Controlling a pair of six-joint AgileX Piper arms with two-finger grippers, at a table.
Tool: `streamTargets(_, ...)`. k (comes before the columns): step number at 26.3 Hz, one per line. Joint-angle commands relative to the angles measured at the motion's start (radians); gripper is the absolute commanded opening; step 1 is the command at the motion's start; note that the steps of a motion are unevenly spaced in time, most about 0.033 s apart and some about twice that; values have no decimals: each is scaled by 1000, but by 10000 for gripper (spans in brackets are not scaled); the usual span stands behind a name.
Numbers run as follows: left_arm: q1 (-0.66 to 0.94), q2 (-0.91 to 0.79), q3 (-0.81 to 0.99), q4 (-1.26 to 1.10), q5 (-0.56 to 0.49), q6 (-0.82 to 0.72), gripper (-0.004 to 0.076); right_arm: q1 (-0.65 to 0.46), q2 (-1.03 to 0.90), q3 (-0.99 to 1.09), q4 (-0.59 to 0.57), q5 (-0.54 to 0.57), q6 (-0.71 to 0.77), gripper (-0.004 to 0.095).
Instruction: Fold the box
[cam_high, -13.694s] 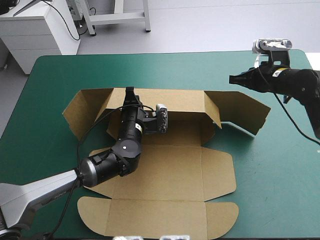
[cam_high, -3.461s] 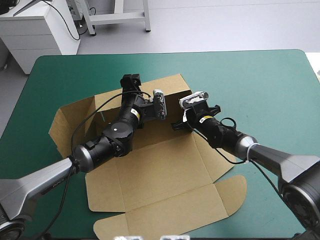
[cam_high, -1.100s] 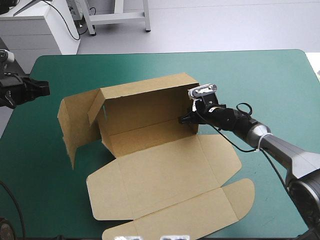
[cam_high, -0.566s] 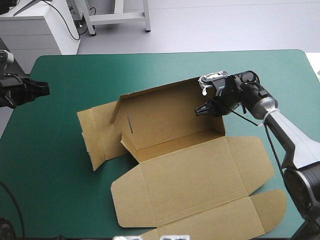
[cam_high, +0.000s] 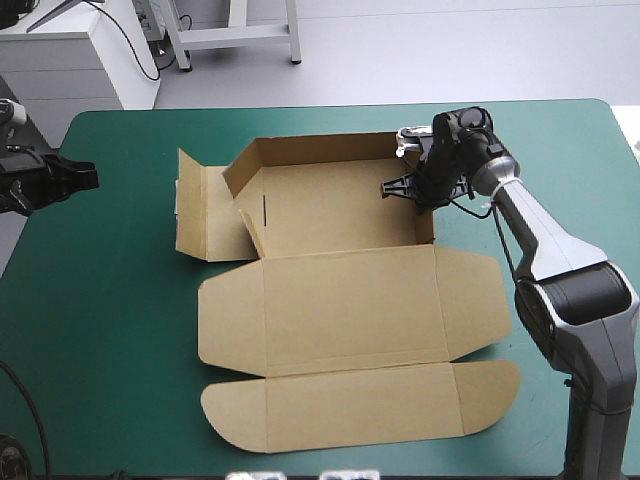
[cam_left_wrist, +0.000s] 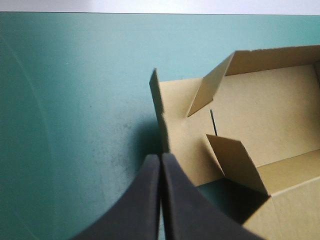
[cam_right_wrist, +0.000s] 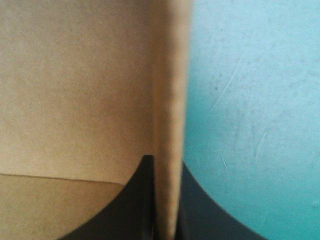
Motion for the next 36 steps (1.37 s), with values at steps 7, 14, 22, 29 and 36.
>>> streamTargets(7,0,-19,-27,-60,-16,-8,-8,-53,-17,-79,4,-18,-31,239)
streamTargets(14,0,-19,-27,-60,-3,-8,-8,-53,-17,-172,1,0,-18,776)
streamTargets(22,0,-19,-27,-60,16,-8,-8,-53,-68,-156,35,21,-16,772)
streamTargets(29,0,-19,-27,-60,23,-8,-8,-53,-86,-37,12,5,-10,772)
streamTargets(36,0,-19,-27,-60,24,-8,-8,-53,-2,-34,42,-28,-12,772)
